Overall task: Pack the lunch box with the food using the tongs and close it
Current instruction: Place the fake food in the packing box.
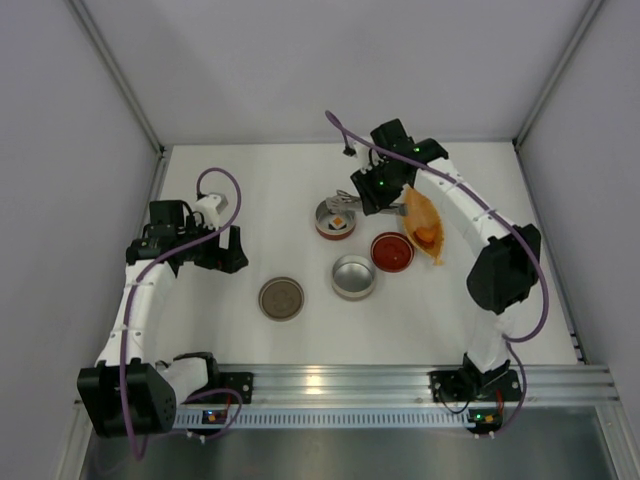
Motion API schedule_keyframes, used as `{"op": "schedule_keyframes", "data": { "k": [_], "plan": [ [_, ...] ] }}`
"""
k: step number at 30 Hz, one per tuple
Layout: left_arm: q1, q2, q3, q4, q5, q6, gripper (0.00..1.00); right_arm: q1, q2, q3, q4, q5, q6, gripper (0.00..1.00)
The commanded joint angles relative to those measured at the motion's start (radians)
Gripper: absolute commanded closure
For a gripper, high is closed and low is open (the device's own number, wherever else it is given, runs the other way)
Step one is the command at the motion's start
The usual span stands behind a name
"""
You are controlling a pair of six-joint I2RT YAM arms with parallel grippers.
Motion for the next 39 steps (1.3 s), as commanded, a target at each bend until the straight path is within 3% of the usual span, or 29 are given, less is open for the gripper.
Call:
{"op": "schedule_keyframes", "data": {
  "k": [1,10,39],
  "plan": [
    [0.004,-0.001,0.006,0.02,0.016,-0.002,0.02,0.018,0.006,0.077,0.032,0.012,0.007,0.8],
    [0.003,-0.004,0.001,0.025,0.016,0.001,0.02,0.027,0.048,0.089,0.034,0.015,0.009,0.76],
    [0.004,-0.012,-0.013,0.026,-0.001,0.01,0.02,0.029,0.06,0.012,0.143,-0.002,-0.022,0.76]
  ]
}}
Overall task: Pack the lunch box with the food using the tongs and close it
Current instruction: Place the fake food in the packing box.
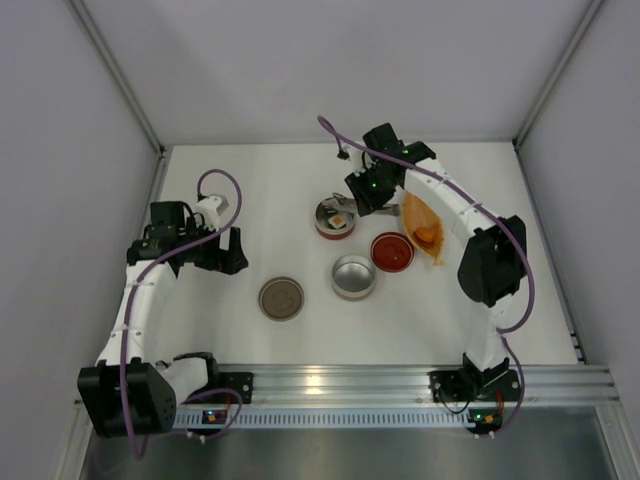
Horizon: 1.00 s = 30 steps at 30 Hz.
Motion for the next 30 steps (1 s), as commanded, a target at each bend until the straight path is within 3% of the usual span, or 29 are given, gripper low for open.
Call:
{"op": "schedule_keyframes", "data": {
  "k": [1,8,18,30],
  "plan": [
    [0.003,-0.01,-0.001,0.024,0.005,0.009,0.02,0.023,-0.026,-0.009,0.103,-0.004,-0.019,0.76],
    [0.004,-0.01,0.0,0.021,0.005,0.009,0.02,0.023,-0.026,-0.032,0.12,0.002,-0.027,0.75],
    [0.004,-0.007,0.003,0.019,0.009,0.008,0.02,0.024,-0.032,-0.039,0.105,-0.003,-0.027,0.52],
    [0.003,-0.018,0.009,0.008,0.011,0.008,0.02,0.024,-0.087,-0.016,0.071,-0.013,-0.016,0.49]
  ]
}}
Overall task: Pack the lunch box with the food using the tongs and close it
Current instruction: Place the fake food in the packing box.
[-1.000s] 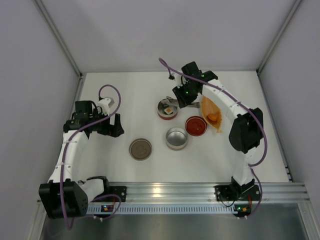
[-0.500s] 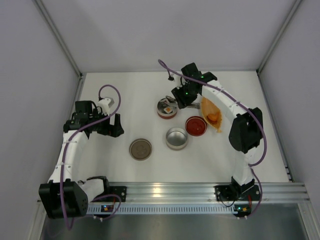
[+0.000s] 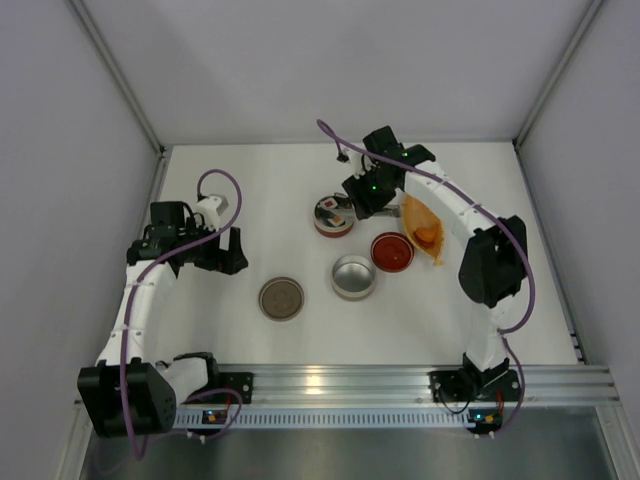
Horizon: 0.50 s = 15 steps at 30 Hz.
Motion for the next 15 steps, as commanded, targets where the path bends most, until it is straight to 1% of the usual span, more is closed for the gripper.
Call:
{"op": "schedule_keyframes", "data": {
  "k": [1,7,11,13,15],
  "plan": [
    [0.003,-0.021,0.009,0.011,0.017,0.009,0.02,0.024,-0.091,0.033,0.028,-0.011,0.006,0.49],
    [0.003,-0.03,0.017,-0.008,0.012,0.02,0.02,0.016,-0.187,0.035,-0.006,-0.013,-0.003,0.5],
    [0.004,-0.043,0.016,-0.017,0.007,0.031,0.02,-0.009,-0.265,-0.013,-0.029,-0.008,-0.011,0.5],
    [0.004,-0.052,0.014,-0.021,0.004,0.037,0.02,-0.041,-0.308,-0.039,-0.052,-0.002,-0.019,0.5],
    [0.003,-0.055,0.012,-0.025,0.006,0.043,0.02,-0.104,-0.35,-0.091,-0.069,-0.011,-0.017,0.51]
  ]
}}
